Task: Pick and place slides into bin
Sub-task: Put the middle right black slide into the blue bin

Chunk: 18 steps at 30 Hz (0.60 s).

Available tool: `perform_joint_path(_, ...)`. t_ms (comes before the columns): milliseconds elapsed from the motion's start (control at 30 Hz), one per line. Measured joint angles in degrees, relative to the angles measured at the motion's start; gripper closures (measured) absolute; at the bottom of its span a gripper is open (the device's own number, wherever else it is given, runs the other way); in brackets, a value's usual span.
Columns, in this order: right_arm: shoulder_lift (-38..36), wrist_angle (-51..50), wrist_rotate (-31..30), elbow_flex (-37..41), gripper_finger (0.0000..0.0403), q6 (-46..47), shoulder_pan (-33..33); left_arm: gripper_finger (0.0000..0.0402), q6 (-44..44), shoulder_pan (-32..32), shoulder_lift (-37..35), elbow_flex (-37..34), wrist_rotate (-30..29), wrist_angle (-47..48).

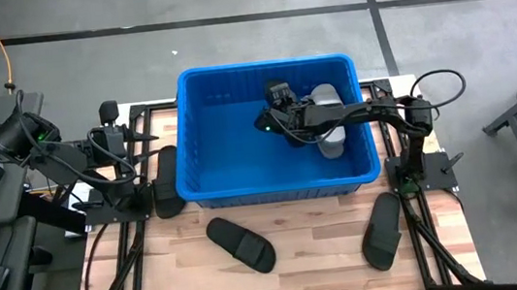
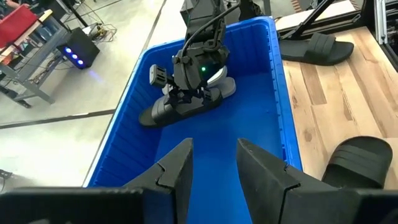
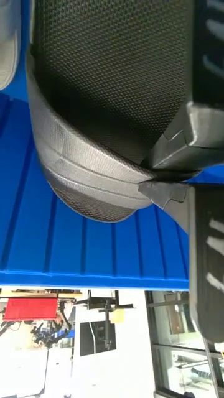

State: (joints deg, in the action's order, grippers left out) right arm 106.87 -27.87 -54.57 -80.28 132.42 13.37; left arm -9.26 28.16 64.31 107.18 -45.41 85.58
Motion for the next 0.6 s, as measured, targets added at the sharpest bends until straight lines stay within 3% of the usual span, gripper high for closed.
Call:
perform_joint_path(233,0.0,-0.1,-0.7,0.0,0.0394,-0.9,-0.9,0.0291,0.0,0.0,0.0,0.0,0.0,0.1)
perform_joint_path(600,0.1,-1.3,2.5,0.0,0.0311,-0.5,-1.9,0.0291,0.5,0.0,-0.1,0.0,2.0,0.1)
